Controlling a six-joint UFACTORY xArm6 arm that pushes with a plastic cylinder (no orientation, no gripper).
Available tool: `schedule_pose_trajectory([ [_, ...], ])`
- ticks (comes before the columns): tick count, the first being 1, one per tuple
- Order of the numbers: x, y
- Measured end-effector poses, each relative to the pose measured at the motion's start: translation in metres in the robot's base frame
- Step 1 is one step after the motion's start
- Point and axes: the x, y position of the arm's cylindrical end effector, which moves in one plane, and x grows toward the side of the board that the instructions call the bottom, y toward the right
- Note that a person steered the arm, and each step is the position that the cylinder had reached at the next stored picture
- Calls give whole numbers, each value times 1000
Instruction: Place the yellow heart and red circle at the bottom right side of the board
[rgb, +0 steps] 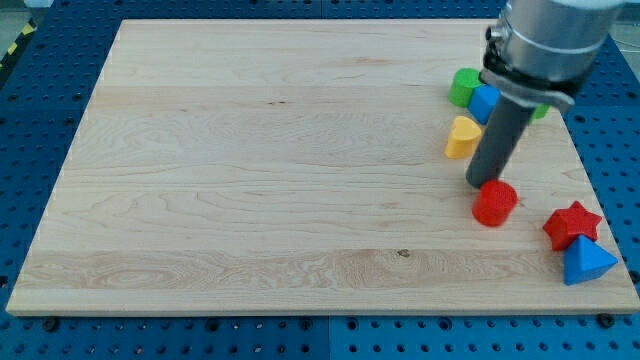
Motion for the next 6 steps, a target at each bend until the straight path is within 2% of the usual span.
schedule_pose_trajectory([
  [1,42,1],
  [2,35,-1],
  [4,-17,-55],
  [6,-94,-70],
])
